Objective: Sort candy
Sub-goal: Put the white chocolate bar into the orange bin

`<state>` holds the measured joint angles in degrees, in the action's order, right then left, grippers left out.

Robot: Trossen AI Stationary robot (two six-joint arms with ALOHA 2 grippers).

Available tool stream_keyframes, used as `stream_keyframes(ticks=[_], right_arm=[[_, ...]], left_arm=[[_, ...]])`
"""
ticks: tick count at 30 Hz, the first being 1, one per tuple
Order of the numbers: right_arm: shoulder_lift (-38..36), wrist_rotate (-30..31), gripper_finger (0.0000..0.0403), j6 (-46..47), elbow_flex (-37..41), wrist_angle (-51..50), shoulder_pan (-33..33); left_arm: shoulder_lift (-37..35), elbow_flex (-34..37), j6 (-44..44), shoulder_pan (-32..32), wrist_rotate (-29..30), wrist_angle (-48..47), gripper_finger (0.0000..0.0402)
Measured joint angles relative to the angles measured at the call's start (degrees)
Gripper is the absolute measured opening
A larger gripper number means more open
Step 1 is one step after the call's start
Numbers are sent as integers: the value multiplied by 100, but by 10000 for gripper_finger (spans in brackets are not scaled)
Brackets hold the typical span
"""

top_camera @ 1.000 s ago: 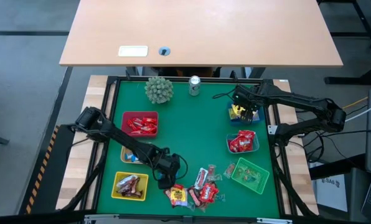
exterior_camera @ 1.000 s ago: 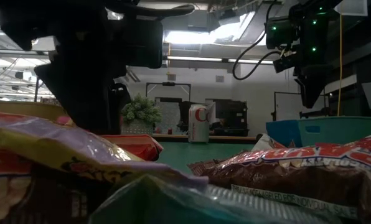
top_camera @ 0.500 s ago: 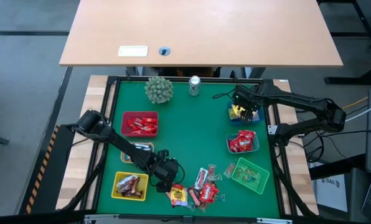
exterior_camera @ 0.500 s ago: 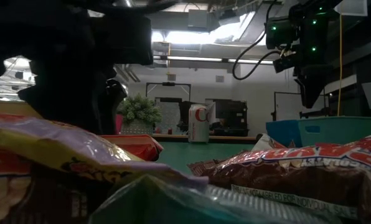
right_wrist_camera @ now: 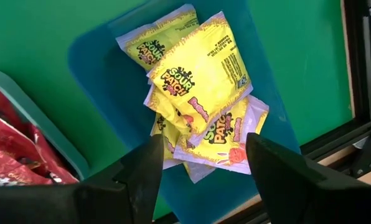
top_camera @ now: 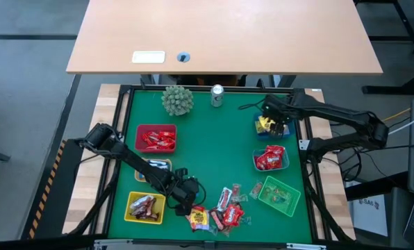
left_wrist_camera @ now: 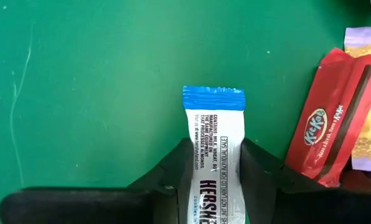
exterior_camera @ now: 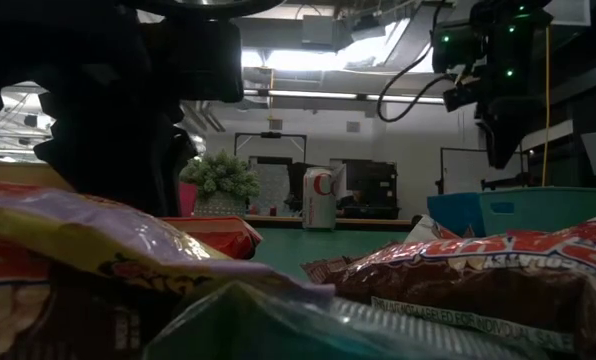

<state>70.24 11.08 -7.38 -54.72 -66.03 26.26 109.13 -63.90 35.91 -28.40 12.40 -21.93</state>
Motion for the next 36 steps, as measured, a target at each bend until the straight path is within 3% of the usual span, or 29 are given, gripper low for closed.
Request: stream_keyframes(ticks=[8, 18, 27, 31, 36], right_arm=[[-354, -797, 228, -55, 0, 38, 0], [-420, -2038, 228, -60, 0, 608, -4], [-420, -2622, 228, -61, 0, 814, -41], [-420, -2626, 228, -61, 0, 953, -360], [-420, -2576, 228, -61, 0, 978, -1039]], left_arm=[[-3, -80, 150, 81, -43, 14, 93], [-1, -939, -97, 535, -28, -171, 93], [-12, -2429, -737, 827, -9, -2597, 93], [-14, -2977, -801, 855, 17, -3992, 93], [-14, -3145, -696, 809, 15, -5618, 93]])
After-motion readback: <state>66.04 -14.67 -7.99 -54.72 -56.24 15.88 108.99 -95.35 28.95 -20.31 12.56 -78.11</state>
